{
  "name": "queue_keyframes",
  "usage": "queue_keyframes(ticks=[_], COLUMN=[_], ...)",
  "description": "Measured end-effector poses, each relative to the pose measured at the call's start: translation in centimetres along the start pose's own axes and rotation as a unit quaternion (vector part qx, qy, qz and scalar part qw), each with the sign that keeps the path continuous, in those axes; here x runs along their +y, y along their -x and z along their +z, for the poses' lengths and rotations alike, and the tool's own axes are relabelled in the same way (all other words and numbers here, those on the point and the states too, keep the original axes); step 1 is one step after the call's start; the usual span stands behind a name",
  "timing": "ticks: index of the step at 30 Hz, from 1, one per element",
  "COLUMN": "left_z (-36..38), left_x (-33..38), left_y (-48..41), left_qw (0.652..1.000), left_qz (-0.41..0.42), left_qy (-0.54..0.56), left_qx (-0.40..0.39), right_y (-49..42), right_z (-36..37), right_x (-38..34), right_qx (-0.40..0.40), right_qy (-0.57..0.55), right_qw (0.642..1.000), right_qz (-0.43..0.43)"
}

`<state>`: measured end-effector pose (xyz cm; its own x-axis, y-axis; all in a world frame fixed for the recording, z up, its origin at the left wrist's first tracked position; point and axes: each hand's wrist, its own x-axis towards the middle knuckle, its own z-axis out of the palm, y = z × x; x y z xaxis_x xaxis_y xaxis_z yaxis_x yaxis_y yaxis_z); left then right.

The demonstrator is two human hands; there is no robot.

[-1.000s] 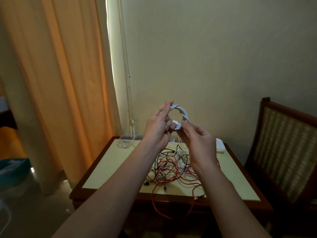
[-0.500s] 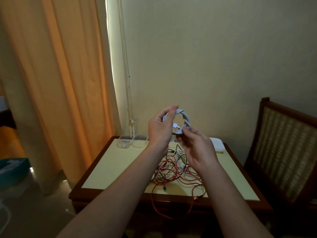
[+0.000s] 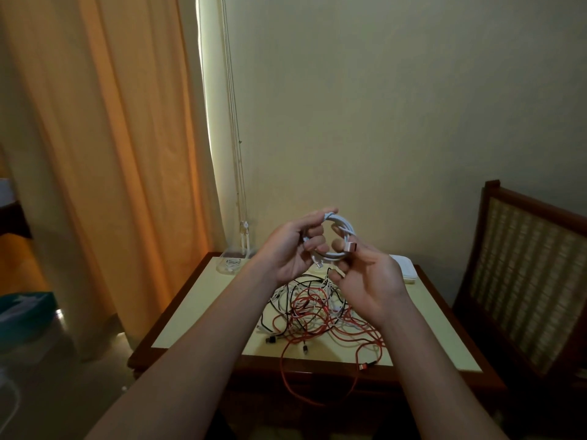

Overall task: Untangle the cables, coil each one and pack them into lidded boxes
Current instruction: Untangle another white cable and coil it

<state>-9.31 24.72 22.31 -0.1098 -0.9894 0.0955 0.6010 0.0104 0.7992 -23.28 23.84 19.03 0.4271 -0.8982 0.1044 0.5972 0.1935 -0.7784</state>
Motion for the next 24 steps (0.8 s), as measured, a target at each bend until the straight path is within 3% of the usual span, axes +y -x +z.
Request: queue_keyframes(ticks=[2,12,20,22,24], left_z=[0.1,0.4,0.2,0.1,0.0], left_x=[-0.2,-2.0,-2.1,-2.2,-2.0], left_y=[-0.1,-0.1,0.1,0.2,0.2], left_qw=[0.999,0.969,0.928,0.924,0.924], left_qz=[0.012,0.11,0.166,0.168,0.167], left_qy=[-0.035,-0.208,-0.312,-0.323,-0.324], left_qx=[0.009,0.076,0.116,0.114,0.114], right_y=[0.0,0.3,-0.4,-0.2,0.2], right_z=[0.4,0.5,-0.5,-0.5,-0.4], right_x=[0.2,-0.2,0.7,0.7,0.3], right_qx=[-0.006,0.095,0.158,0.154,0.136], right_qy=[-0.009,0.162,0.363,0.419,0.428], right_qw=[1.0,0.982,0.914,0.888,0.887], right_qz=[0.013,0.021,-0.094,-0.109,-0.107])
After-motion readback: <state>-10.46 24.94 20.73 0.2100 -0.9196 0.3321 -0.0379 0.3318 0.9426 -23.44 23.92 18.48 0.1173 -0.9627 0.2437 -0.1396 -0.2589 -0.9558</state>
